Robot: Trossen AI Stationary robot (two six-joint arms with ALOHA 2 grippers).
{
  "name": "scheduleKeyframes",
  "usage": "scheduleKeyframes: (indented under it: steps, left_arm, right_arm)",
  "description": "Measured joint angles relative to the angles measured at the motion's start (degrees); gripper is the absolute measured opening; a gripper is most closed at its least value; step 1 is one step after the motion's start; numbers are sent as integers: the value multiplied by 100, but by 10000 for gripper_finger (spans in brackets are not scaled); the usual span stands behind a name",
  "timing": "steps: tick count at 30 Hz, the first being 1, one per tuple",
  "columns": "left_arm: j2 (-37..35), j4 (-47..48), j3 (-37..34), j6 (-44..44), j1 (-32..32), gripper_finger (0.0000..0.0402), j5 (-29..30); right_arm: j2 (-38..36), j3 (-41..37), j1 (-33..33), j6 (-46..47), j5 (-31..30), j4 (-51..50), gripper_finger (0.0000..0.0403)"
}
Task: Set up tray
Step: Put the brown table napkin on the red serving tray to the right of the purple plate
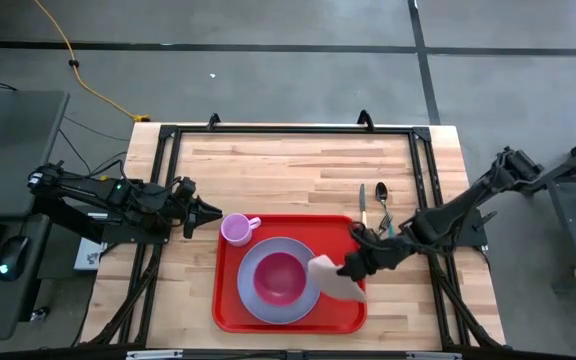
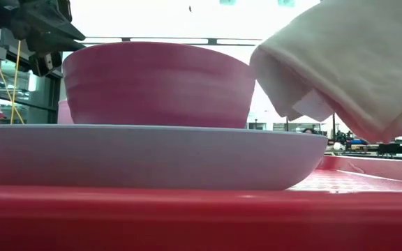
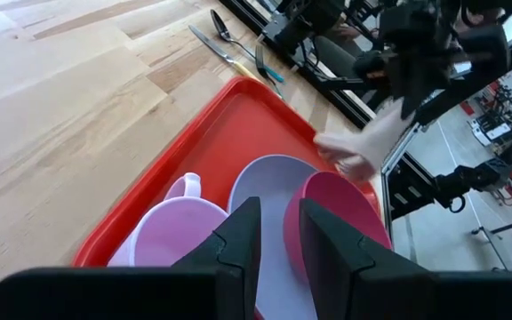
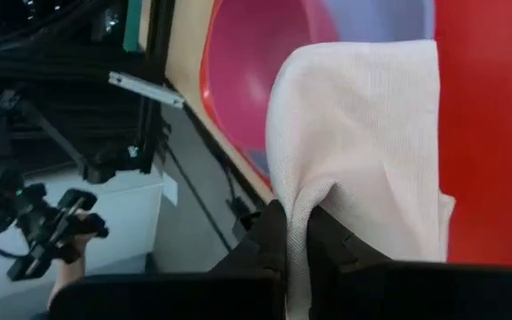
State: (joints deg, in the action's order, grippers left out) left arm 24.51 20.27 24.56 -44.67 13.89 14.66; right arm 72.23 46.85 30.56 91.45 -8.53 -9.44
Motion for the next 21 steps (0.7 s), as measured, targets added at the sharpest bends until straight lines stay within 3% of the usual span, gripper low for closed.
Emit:
scheduleKeyframes:
  steps: [7,14,21]
  left_arm:
    - [0,-7,0,-2,-2,111,-20]
    - [0,-4,0,-2,-1,111,-20]
    - [-2,0,0,-2,0,111,-17]
  right_arm:
    - [281,0,75,-17,-12,101,0]
    - [281,-11,75,-71,-133,-567,0]
    - [280,-414,75,123,-51,-526,0]
